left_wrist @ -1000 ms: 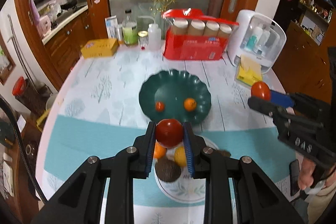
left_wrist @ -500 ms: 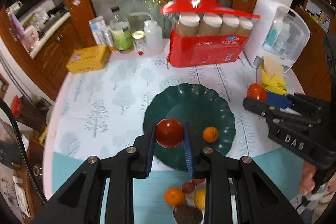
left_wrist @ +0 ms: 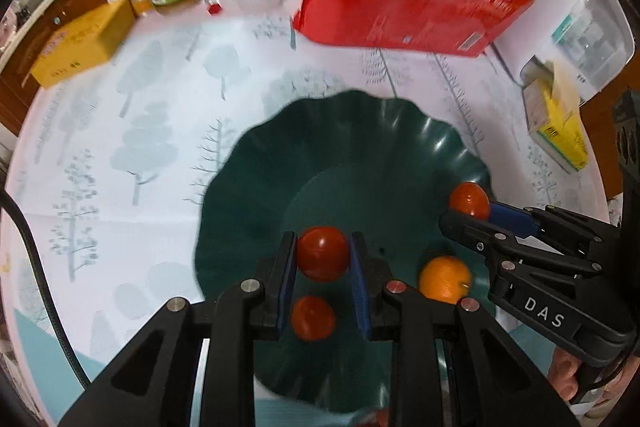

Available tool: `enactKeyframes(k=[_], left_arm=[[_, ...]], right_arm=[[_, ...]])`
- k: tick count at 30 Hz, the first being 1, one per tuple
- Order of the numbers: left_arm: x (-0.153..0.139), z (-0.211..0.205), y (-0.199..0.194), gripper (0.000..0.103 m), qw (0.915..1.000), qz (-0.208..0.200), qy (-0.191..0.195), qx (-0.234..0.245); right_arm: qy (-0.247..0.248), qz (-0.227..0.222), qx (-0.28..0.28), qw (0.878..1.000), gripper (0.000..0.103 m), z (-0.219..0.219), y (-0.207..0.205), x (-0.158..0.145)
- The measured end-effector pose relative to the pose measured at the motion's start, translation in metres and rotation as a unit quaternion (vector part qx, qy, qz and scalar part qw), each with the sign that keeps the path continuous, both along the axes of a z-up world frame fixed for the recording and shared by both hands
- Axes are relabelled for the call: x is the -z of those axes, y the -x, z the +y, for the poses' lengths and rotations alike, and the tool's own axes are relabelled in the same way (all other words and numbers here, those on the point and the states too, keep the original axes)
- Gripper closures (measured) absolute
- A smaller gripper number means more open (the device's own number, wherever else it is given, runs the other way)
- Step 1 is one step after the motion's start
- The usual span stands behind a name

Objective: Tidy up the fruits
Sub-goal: 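Place both cherry tomatoes on the green plate with the left and right tools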

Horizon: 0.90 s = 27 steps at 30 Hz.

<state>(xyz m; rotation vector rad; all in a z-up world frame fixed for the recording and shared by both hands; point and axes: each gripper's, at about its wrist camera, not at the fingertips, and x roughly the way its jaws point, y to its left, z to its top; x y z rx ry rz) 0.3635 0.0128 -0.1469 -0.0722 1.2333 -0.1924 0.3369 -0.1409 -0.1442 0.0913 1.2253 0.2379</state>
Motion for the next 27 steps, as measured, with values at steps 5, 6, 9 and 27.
enactKeyframes(k=[5,6,9,27], left_arm=[[0.021,-0.005,-0.007,0.079,1.0000,0.003,0.006,0.004],[0.022,-0.006,-0.008,0.079,1.0000,0.004,0.005,0.005],[0.026,-0.008,-0.009,0.079,1.0000,0.004,0.001,0.007],[-0.012,0.006,0.014,0.031,0.9988,-0.044,-0.020,-0.008]], right_arm=[[0.004,0.000,-0.006,1.000,0.068,0.003,-0.003,0.014],[0.009,0.000,-0.008,1.000,0.068,0.004,-0.004,0.016],[0.023,-0.005,-0.018,1.000,0.068,0.010,-0.004,0.021],[0.024,-0.040,-0.025,0.999,0.057,0.010,0.013,-0.008]])
